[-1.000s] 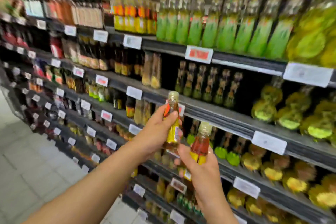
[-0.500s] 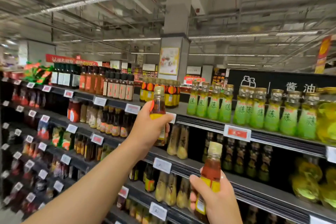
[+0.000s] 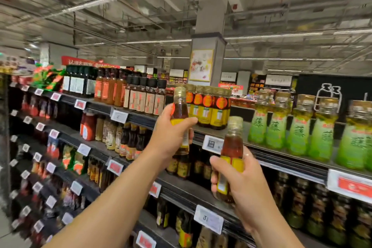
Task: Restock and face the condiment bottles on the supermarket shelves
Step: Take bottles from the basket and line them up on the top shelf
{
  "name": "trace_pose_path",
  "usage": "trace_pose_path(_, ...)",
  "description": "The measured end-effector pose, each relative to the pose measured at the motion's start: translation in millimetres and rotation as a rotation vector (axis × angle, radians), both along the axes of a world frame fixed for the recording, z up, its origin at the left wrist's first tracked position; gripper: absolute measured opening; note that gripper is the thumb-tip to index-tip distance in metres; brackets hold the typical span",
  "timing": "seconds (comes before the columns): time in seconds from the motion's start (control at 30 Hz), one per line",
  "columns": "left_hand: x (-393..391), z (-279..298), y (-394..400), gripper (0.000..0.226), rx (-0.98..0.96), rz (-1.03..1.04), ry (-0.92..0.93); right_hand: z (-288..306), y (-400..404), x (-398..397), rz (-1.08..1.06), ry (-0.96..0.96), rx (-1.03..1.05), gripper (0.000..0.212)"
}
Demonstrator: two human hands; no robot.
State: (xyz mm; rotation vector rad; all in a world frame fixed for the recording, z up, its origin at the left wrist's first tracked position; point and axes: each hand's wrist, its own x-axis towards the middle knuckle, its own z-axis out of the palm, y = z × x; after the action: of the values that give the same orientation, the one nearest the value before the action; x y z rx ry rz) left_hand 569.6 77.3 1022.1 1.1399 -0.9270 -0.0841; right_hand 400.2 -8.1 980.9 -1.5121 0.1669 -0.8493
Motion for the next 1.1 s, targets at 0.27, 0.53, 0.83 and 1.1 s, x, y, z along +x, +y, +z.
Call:
trace_pose_path(0.27,107.2,12.6,-30.8,0.064,-0.012,-0.049,-0.042,32.6,-30.7,95.2,-0.087,-0.003,-0.136,0.039)
trace_pose_path(0.53,204.0,23.3,-48.7,0.023,-0.037,-0.226,-0.136,56.7,-43.0,175.9,-0.381,-0.022,-0.209,0.016)
trace_pose_path(0.83,246.3,25.9,-74.2,0.066,0.038,-0.369,-0.25,68.2,-48.4,206.0,-0.643,0.084,-0.38,0.032)
trace_pose_path(1.1,250.0,27.9,-75.8,0.073,0.081,-0.343,-0.32,72.6,-51.8,221.8,-0.696,0.214,-0.44,0.058)
